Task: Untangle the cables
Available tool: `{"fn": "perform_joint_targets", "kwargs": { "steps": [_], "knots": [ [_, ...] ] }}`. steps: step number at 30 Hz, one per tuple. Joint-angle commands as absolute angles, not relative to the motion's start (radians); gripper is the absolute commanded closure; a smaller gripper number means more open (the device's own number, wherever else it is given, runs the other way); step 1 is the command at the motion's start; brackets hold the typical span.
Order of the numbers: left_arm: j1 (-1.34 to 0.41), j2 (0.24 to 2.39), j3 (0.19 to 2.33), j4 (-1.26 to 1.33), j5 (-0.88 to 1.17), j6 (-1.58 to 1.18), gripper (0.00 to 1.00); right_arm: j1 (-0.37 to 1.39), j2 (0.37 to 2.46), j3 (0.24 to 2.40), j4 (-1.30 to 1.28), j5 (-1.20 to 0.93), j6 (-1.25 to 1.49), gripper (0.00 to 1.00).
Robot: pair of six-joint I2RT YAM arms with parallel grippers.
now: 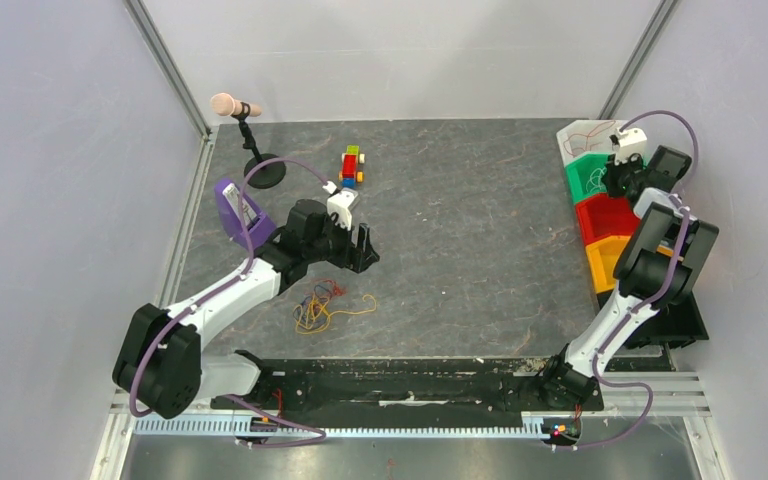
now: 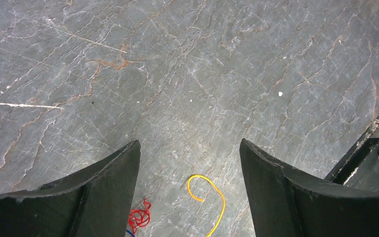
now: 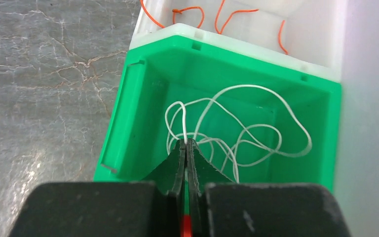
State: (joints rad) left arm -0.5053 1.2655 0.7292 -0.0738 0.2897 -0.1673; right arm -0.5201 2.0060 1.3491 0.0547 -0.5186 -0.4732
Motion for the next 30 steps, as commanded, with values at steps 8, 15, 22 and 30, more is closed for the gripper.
{"fn": "perform_joint_targets", "kwargs": {
  "steps": [8, 15, 22, 30],
  "knots": [
    [-0.495, 1.226, 0.744, -0.088, 0.304, -0.180, 0.19, -0.543, 2.036, 1.538, -0.049, -0.495, -0.416, 0.55],
    [-0.357, 1.159, 0.848, -0.424, 0.488, 0.101, 0.16, -0.543, 1.958, 1.567, -0.088, -0.566, -0.367, 0.28],
    [-0.212, 1.280, 1.009, -1.093, 0.523, 0.793, 0.16, -0.477, 1.843, 1.629, -0.325, -0.640, -0.443, 0.12],
    [-0.311, 1.369, 0.951, -1.041, 0.341, 0.748, 0.16, -0.322, 1.612, 1.388, -0.387, -0.779, -0.336, 0.13]
  ]
}}
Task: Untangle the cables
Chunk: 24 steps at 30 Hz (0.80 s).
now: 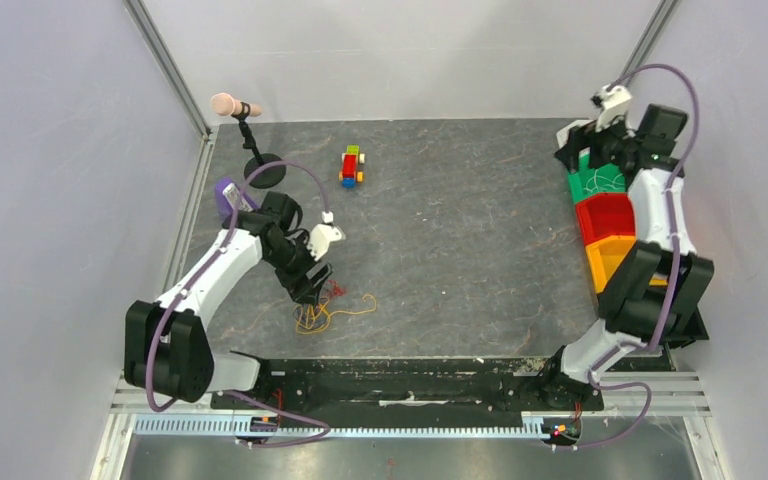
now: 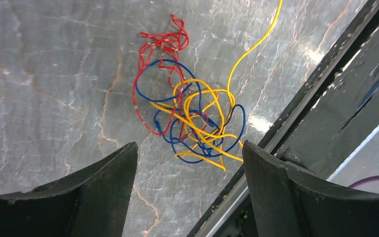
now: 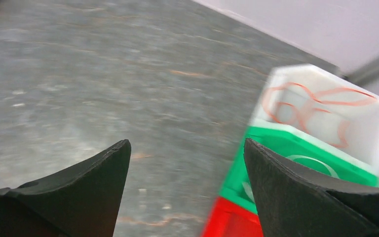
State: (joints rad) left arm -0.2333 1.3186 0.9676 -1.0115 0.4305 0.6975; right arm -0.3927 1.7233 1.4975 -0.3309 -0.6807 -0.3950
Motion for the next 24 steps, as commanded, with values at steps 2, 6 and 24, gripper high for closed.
{"fn": "perform_joint_targets", "kwargs": {
  "steps": [2, 6, 24],
  "knots": [
    [-0.373, 1.400, 0.905, -0.981, 0.270, 0.718, 0.16, -0.277, 1.553, 1.316, -0.403, -0.802, -0.324, 0.14],
    [-0.478, 1.461, 0.879, -0.876, 0.211, 0.626, 0.49, -0.208, 1.455, 1.174, -0.380, -0.851, -0.235, 0.16],
    [-0.496, 1.497, 0.919, -0.034, 0.705, -0.498, 0.98, 0.088, 1.294, 0.863, -0.139, -0.892, -0.021, 0.34]
  ]
}}
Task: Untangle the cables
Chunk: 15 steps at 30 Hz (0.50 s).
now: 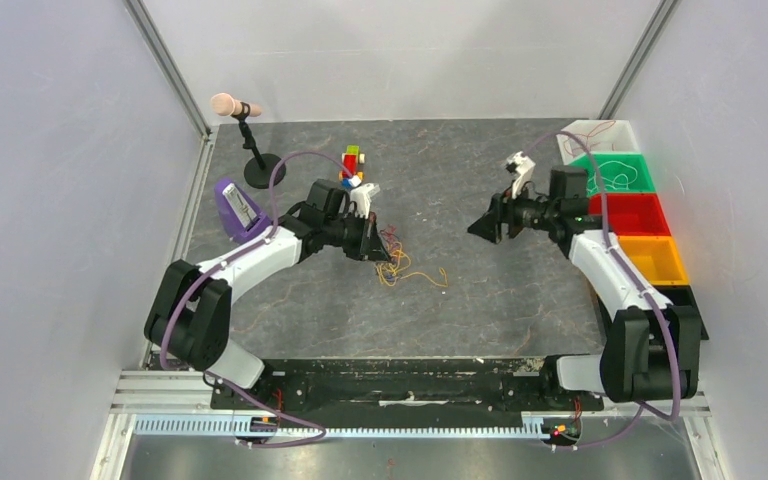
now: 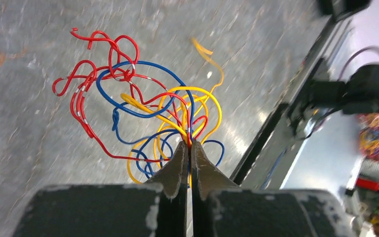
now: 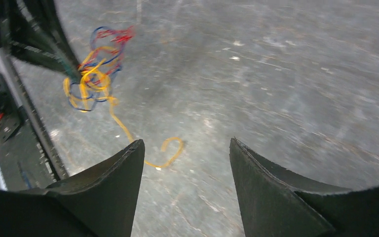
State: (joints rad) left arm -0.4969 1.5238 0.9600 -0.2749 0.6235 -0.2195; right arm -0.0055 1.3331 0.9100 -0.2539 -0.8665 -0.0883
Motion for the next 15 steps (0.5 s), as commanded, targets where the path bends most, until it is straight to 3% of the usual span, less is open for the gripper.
{"fn": "perform_joint_targets", "kwargs": {
  "steps": [1, 9, 15],
  "knots": [
    [-0.492, 1.498, 0.908, -0.009, 0.709, -0.523, 0.98, 0.114, 1.294, 0.853, -0.120, -0.892, -0.004, 0.34],
    [-0.456, 1.501, 0.830, 0.186, 0.762, -0.744, 0.98, 0.343, 1.343, 0.821, -0.014, -0.824, -0.044, 0.34],
    [-0.457, 1.480, 0.842, 0.118, 0.728, -0.701, 0.98, 0.380, 1.332, 0.801, 0.257, -0.842, 0.247, 0.52]
  ]
}}
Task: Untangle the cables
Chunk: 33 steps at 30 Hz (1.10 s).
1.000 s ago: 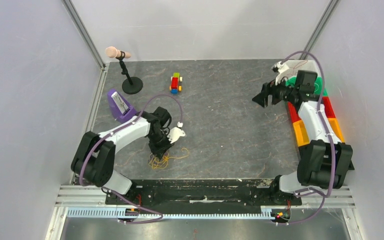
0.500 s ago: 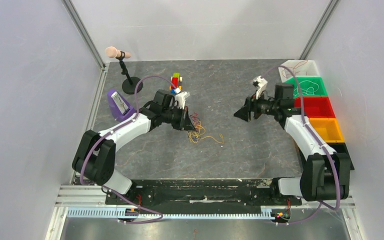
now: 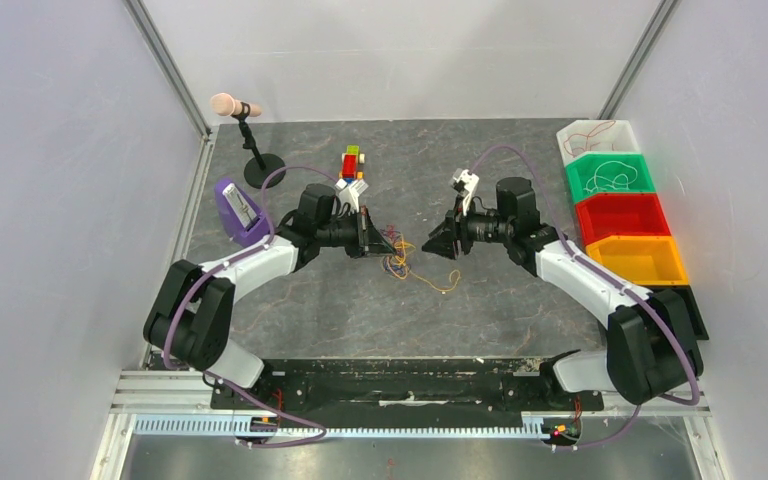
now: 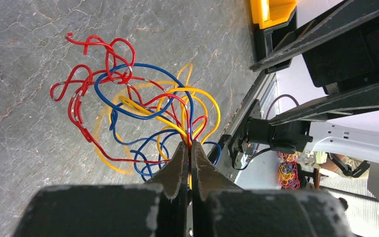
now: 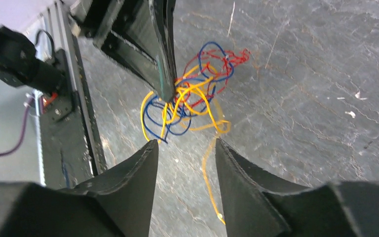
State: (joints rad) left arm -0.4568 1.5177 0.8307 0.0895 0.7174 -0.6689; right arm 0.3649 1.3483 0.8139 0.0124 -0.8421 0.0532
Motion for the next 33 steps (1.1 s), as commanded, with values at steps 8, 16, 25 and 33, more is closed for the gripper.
{"fn": "perform_joint_targets", "kwargs": {
  "steps": [8, 16, 25, 33],
  "knots": [
    [-0.457, 1.468, 0.842, 0.112, 0.718, -0.694, 0.98, 0.460, 1.425, 0.821, 0.287, -0.798, 0.345, 0.59],
    [-0.457, 1.447, 0.826, 0.110, 0.718, -0.686, 0.98, 0.495, 1.496, 0.840, 0.302, -0.757, 0.346, 0.67],
    [-0.458, 1.444, 0.822, 0.117, 0.713, -0.684, 0.98, 0.511, 1.564, 0.830, 0.420, -0.816, 0.459, 0.85],
    [-0.399, 1.371, 0.776, 0.007, 0.665, -0.623, 0.98, 0.457, 1.444, 0.872, 0.214, -0.720, 0.259, 1.00]
  ]
}}
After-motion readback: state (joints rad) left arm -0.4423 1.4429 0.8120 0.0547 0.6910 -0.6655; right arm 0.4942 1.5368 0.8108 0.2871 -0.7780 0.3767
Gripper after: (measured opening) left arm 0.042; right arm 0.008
